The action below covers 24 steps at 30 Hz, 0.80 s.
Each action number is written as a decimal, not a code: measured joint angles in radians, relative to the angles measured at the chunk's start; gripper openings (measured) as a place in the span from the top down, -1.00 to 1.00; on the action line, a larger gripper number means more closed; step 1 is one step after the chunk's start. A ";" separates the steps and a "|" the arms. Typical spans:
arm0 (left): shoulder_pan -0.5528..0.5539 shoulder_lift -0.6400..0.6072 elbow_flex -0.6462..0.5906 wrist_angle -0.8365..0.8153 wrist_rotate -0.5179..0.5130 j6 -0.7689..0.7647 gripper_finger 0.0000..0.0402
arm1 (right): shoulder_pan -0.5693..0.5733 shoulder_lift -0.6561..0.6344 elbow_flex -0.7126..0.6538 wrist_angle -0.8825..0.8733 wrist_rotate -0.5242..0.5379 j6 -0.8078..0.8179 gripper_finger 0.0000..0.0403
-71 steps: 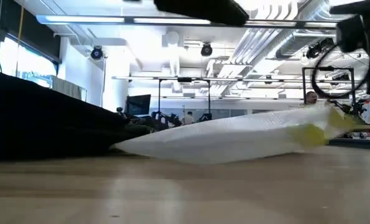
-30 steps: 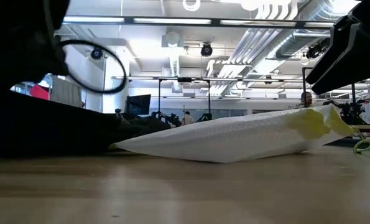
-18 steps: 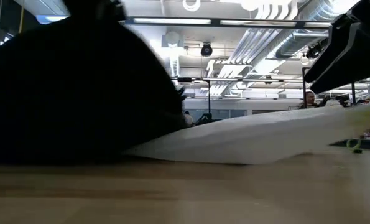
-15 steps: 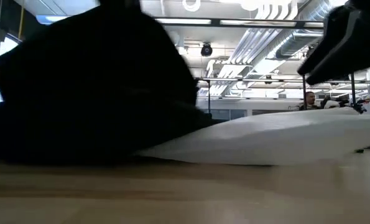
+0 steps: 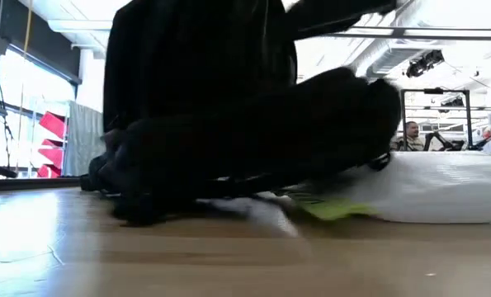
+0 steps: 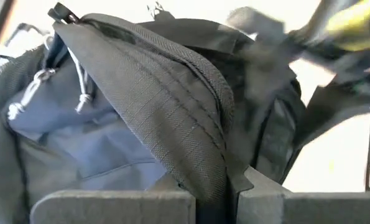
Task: Unpack backpack
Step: Put the transparent zip bag into the backpack
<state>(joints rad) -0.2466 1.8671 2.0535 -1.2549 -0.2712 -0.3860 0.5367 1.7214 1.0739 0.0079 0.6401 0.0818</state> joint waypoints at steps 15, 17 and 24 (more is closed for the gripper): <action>-0.067 -0.016 0.226 -0.316 -0.063 -0.145 1.00 | -0.236 -0.006 -0.304 0.047 -0.294 0.262 -0.31; -0.075 -0.043 0.241 -0.315 -0.094 -0.147 1.00 | -0.242 -0.007 -0.333 0.057 -0.307 0.269 -0.31; -0.084 -0.129 0.231 -0.319 -0.244 -0.190 1.00 | -0.225 -0.001 -0.273 0.006 -0.301 0.171 -0.31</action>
<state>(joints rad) -0.3302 1.7379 2.2844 -1.5740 -0.5152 -0.5757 0.3117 1.7201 0.8006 0.0134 0.3389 0.2532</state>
